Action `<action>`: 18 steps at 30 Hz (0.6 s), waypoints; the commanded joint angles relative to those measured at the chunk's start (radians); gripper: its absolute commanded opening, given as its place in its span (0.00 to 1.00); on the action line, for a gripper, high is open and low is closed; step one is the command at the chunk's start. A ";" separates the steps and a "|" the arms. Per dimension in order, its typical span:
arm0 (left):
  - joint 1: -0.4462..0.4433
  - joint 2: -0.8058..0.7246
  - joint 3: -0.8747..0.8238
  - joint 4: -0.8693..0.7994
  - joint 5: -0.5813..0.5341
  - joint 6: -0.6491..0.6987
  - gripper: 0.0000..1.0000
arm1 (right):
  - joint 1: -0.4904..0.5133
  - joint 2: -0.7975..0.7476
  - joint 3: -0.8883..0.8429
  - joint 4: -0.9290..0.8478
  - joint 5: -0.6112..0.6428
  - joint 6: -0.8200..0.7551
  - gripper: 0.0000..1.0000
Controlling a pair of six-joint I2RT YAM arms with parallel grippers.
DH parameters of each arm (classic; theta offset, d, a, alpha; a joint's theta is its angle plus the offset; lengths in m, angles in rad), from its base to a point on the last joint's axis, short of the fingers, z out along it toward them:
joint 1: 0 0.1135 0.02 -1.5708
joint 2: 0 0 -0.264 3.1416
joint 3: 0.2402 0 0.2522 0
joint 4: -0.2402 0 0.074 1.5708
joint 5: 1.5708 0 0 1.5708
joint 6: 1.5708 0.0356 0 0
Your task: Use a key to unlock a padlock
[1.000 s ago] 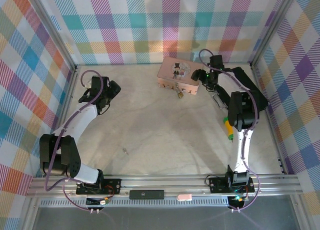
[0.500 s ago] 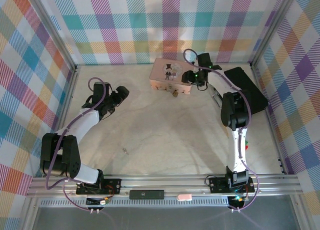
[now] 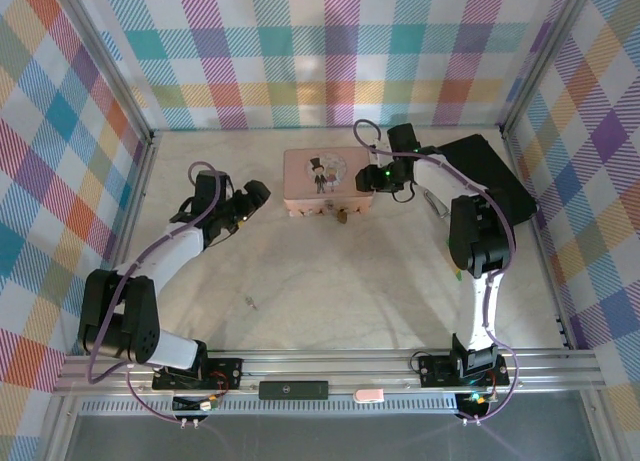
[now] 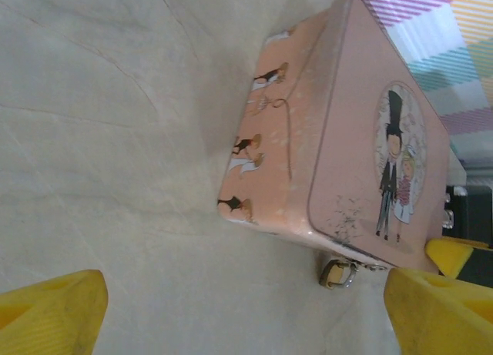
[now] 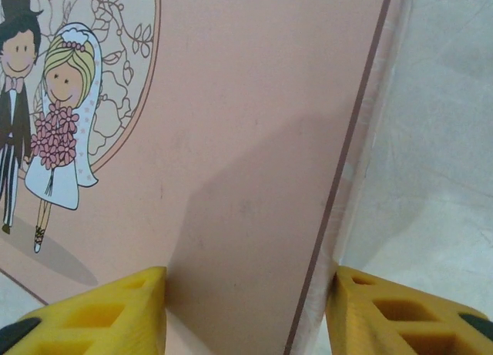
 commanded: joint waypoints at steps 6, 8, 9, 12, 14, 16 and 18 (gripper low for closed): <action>-0.035 -0.091 -0.054 -0.063 -0.067 -0.038 0.92 | 0.017 -0.084 0.069 -0.146 0.119 -0.018 0.65; -0.035 -0.122 -0.056 -0.130 -0.126 -0.055 0.92 | 0.034 -0.158 0.034 -0.132 0.161 0.019 0.69; -0.035 -0.137 -0.056 -0.164 -0.151 -0.056 0.92 | 0.043 -0.192 0.009 -0.127 0.175 0.031 0.69; -0.034 -0.186 -0.055 -0.296 -0.231 -0.037 0.93 | 0.098 -0.306 -0.090 -0.118 0.203 0.073 0.70; -0.033 -0.222 -0.060 -0.356 -0.278 -0.020 0.94 | 0.146 -0.366 -0.160 -0.111 0.182 0.106 0.70; -0.033 -0.253 -0.083 -0.383 -0.303 -0.012 0.95 | 0.217 -0.417 -0.231 -0.107 0.186 0.150 0.70; -0.028 -0.276 -0.112 -0.392 -0.309 -0.022 0.95 | 0.292 -0.451 -0.292 -0.085 0.180 0.196 0.70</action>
